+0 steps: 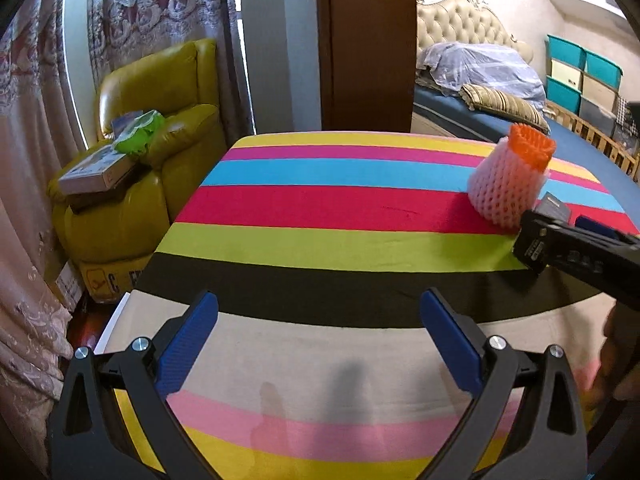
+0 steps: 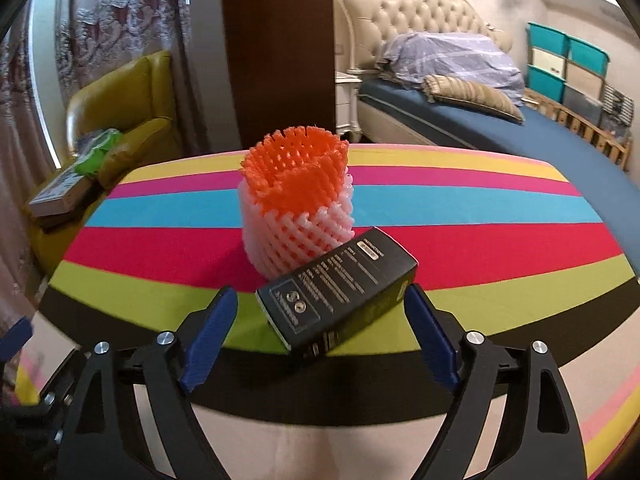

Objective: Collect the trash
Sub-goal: 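Grasp the black box with the right tool, then the pink foam net with the left tool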

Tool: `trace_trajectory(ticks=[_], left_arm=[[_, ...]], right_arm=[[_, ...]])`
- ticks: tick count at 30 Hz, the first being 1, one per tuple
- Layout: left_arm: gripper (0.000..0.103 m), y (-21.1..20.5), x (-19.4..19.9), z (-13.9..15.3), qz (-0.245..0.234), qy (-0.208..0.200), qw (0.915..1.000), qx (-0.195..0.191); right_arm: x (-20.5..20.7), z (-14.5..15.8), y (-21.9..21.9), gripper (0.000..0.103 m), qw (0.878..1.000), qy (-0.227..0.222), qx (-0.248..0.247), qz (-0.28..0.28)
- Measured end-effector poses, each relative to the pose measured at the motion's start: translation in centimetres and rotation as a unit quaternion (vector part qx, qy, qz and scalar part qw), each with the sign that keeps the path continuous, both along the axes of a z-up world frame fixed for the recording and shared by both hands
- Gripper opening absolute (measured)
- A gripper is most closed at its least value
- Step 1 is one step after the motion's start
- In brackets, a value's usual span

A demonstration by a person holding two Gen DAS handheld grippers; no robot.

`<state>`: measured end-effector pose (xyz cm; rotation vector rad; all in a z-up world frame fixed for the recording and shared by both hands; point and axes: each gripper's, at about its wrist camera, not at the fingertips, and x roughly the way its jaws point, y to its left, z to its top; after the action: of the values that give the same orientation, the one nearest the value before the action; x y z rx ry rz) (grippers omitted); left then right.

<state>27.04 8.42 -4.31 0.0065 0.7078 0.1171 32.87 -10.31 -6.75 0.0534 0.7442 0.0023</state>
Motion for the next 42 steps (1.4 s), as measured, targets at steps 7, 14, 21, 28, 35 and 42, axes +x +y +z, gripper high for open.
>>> trace_trajectory(ticks=[7,14,21,28,35,42], left_arm=[[0.097,-0.9,-1.3,0.6,0.002,-0.031,0.9995,0.01],[0.098,-1.7,-1.2,0.4,-0.013,-0.034,0.999,0.027],[0.098,-1.7,-1.1,0.2,-0.02,-0.032,0.999,0.024],[0.098,-1.9,-1.4,0.1,-0.024,-0.034,0.9988,0.024],[0.098,-2.5,-1.2,0.0,-0.032,-0.029,0.9985,0.034],[0.098,-5.9,-0.1,-0.1,-0.099,-0.018,0.9948,0.016]], right_arm=[[2.2,-0.6,-0.2,0.082,0.999,0.025,-0.01,-0.027],[2.2,-1.1,-1.6,0.076,0.999,0.042,-0.025,-0.024],[1.4,-1.6,-3.4,0.052,0.998,0.052,-0.024,-0.002],[-0.3,-0.8,-4.8,0.04,0.998,0.023,-0.048,0.029],[-2.9,-0.5,-9.4,0.04,0.998,0.01,-0.065,0.017],[-4.0,-0.6,-15.0,0.04,0.999,0.01,-0.047,-0.013]])
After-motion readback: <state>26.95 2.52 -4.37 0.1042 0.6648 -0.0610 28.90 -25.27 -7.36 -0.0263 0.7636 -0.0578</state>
